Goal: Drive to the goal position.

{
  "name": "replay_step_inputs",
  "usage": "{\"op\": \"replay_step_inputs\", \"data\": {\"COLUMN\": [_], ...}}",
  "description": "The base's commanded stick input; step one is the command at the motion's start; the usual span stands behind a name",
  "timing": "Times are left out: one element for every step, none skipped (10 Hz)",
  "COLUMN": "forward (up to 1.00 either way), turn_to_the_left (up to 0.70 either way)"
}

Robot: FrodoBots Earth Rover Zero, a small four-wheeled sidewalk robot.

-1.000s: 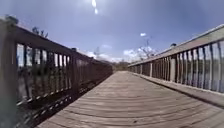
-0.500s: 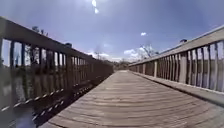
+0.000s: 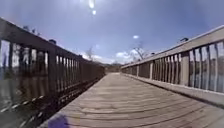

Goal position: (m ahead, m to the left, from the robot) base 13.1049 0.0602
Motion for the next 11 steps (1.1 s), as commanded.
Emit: {"op": "replay_step_inputs", "data": {"forward": [0.7, 0.7, 0.7, 0.7, 0.7, 0.7, 0.7, 0.7, 0.7, 0.7, 0.7], "turn_to_the_left": [0.0, 0.0, 0.0, 0.0, 0.0, 0.0, 0.0, 0.0, 0.0, 0.0, 0.0]}}
